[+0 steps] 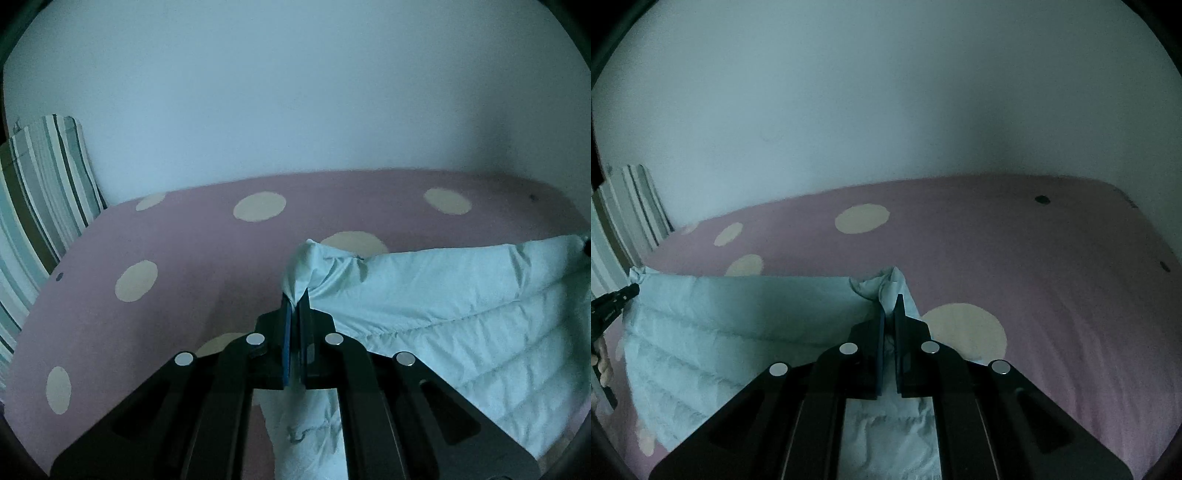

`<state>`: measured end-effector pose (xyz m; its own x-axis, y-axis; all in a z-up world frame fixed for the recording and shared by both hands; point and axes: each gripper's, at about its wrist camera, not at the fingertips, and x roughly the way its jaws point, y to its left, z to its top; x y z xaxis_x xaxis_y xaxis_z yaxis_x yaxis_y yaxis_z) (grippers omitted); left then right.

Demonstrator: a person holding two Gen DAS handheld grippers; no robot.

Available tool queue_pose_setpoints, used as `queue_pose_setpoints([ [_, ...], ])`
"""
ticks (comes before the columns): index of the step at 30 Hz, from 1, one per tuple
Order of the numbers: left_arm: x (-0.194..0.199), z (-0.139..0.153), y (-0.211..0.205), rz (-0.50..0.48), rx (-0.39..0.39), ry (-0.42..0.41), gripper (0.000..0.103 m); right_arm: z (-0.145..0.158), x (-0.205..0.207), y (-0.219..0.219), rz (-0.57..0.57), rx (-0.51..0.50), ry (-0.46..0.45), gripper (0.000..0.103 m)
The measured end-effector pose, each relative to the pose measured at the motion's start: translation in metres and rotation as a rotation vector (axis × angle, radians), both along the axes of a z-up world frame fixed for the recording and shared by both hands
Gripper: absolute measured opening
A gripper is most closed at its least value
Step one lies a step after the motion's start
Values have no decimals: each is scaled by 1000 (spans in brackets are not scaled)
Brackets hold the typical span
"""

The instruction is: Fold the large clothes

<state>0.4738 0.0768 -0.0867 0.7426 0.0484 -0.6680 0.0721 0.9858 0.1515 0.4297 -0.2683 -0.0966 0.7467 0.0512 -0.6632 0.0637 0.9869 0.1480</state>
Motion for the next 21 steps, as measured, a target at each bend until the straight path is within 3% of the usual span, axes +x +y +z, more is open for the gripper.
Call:
queue_pose_setpoints([
  [6, 41, -62, 1, 64, 35, 119, 3, -52, 44, 1, -12, -22, 120, 4],
  [11, 52, -103, 7, 97, 42, 189, 3, -89, 62, -6, -37, -19, 202, 4],
  [15, 54, -119, 10, 104, 34, 203, 3, -106, 66, -12, -47, 13, 227, 4],
  [21, 50, -121, 7, 105, 47, 198, 3, -111, 69, -6, -47, -37, 220, 4],
])
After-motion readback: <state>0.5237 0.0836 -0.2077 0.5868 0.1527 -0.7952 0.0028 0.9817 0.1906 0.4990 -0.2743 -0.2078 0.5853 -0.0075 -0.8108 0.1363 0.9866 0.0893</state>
